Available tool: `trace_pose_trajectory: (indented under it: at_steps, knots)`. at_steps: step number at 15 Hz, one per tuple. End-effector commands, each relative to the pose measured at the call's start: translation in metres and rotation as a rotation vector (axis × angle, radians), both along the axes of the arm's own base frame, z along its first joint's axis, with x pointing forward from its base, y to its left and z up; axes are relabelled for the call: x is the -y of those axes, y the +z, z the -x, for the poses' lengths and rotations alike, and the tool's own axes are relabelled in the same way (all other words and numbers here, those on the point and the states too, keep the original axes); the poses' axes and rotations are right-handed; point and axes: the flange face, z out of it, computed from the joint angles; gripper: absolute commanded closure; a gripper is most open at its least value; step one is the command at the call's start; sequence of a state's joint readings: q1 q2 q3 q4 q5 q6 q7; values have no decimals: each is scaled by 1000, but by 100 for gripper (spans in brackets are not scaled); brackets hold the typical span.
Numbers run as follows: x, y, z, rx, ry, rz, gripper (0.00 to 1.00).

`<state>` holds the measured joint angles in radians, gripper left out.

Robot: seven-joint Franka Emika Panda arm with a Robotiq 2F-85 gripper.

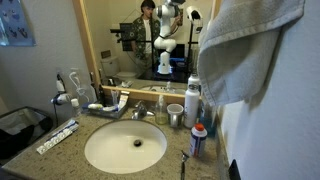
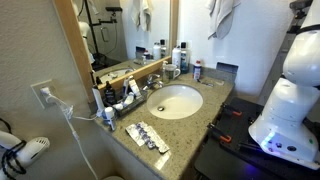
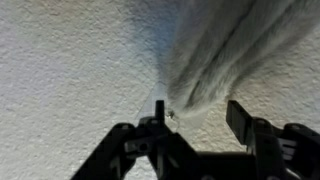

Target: Unhang the towel from the wall and use it to wipe the countertop, hang the towel back on the wall

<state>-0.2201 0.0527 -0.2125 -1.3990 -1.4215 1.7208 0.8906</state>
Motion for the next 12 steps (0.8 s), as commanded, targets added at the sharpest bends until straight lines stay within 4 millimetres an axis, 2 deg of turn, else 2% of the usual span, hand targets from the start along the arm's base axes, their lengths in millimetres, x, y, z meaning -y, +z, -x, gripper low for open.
trace_pose_trajectory:
  at_steps: [1, 7, 12]
  knots:
    - [7, 1, -2, -5, 0, -13, 3]
    - [5, -2, -7, -14, 6, -19, 0]
    - [-12, 0, -12, -7, 55, -93, 0]
